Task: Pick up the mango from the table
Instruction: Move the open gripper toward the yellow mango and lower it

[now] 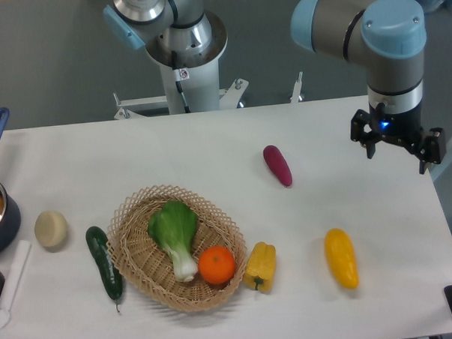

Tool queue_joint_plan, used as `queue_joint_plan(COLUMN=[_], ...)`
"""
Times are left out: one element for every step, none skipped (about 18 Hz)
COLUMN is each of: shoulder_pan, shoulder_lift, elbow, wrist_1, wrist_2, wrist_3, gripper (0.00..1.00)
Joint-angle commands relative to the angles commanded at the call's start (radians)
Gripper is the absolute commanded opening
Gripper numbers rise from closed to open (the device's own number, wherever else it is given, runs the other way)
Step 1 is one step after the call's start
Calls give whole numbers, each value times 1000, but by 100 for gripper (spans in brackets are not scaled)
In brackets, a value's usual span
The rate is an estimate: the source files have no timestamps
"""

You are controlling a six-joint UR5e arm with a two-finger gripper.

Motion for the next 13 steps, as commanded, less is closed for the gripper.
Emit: queue_joint_plan(shoulder_pan=[-2, -3, -5, -5, -6, -8, -8, -9, -9, -9, -11, -17, -26], shoulder_lift=[0, 0, 0, 0, 0, -2, -5, -6, -9, -11, -11, -14, -17], elbow=[-2, -2, -2, -5, -11, -17, -20, -26, -34, -44, -61, -69, -71], wrist_1=[6, 5, 5, 5, 5, 8, 12, 17, 24, 40, 69, 102, 127], wrist_2=[2, 0, 0, 0, 2, 0, -2, 0, 0, 0, -2, -3, -3], wrist_3=[0, 0, 0, 0, -9, -11, -11, -12, -14, -26, -64, -113, -165], gripper=[100, 100, 100, 100, 100, 100, 100, 100, 100, 100, 100, 100, 100])
